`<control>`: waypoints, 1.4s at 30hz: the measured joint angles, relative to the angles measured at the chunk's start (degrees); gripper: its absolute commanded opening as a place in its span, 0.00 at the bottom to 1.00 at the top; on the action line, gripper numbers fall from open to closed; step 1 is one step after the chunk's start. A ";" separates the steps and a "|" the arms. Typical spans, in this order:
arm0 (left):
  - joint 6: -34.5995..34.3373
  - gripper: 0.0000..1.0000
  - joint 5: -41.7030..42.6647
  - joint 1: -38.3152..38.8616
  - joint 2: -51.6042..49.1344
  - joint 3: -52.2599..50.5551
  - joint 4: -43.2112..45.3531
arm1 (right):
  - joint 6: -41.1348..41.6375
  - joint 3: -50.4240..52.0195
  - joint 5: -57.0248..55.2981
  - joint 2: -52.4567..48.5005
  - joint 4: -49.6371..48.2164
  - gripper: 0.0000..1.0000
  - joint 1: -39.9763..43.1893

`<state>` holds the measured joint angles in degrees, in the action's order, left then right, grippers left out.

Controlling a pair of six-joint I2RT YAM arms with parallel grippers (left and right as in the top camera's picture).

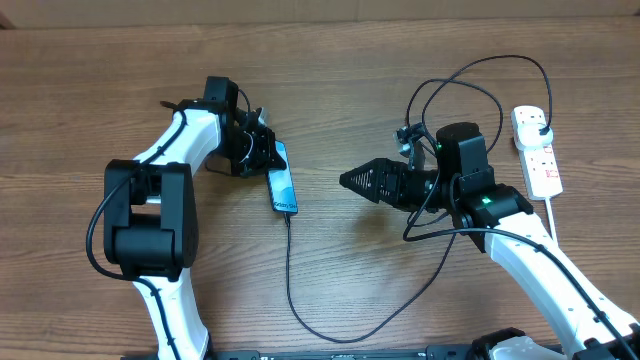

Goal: Plug charger to phone and switch on socket
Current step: 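Lower the plugged phone flat onto the table with the left gripper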

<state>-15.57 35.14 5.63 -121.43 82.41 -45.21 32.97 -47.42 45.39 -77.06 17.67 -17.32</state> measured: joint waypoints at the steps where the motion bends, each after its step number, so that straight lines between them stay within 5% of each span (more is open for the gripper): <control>1: -0.17 0.04 0.15 0.00 -0.11 0.00 0.02 | 0.02 0.00 0.00 0.00 0.00 0.95 0.00; 28: -0.70 0.40 -3.54 0.02 -0.55 0.22 -1.42 | 0.00 0.00 -0.42 0.00 0.13 0.95 -0.02; 42: -0.46 0.45 -8.15 0.02 -0.17 1.03 -3.34 | 0.00 0.00 -0.46 0.00 0.13 0.95 0.00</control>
<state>-16.03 26.98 5.65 -121.60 83.44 -48.56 32.97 -47.42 44.93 -77.06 17.80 -17.32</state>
